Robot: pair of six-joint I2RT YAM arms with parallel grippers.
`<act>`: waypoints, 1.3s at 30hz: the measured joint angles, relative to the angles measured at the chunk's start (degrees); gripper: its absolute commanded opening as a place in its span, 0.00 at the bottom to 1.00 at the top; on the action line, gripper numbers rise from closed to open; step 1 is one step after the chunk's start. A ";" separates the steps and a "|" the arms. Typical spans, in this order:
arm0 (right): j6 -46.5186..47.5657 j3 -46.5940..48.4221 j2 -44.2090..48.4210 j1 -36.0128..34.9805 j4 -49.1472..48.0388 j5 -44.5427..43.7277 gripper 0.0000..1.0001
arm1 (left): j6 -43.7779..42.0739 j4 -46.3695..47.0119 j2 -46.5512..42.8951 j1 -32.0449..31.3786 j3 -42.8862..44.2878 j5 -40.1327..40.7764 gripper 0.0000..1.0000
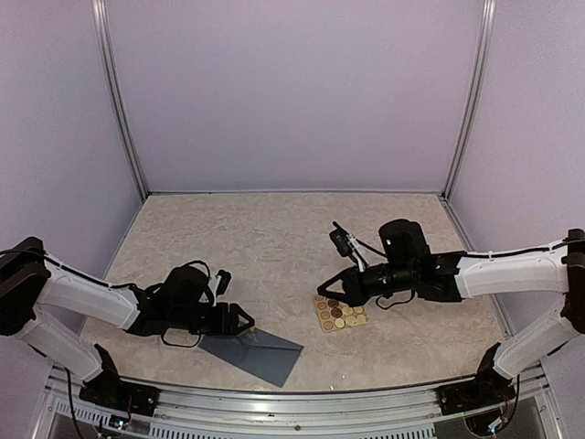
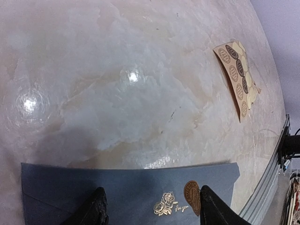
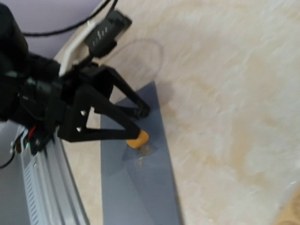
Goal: Place the letter into the envelope and seal it
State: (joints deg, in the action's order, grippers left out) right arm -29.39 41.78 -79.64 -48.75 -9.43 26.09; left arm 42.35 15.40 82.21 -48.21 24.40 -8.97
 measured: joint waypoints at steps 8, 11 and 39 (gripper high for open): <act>-2.34 0.04 -5.53 -1.53 -6.95 6.58 0.36 | 4.92 4.74 -8.63 -3.34 -6.73 -3.28 0.61; -4.04 -0.61 -5.75 -1.88 -12.68 11.02 0.51 | 4.96 8.63 -13.29 -4.11 -7.74 -6.75 0.58; -12.04 6.73 -12.70 -11.41 -32.35 26.08 0.23 | 2.69 20.57 -22.03 -8.52 -1.09 -23.56 0.24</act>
State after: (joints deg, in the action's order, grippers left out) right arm -41.43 48.51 -92.33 -60.16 -41.78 52.16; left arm 45.04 35.97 60.18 -56.73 23.31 -32.53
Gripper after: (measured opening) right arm 0.268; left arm 0.242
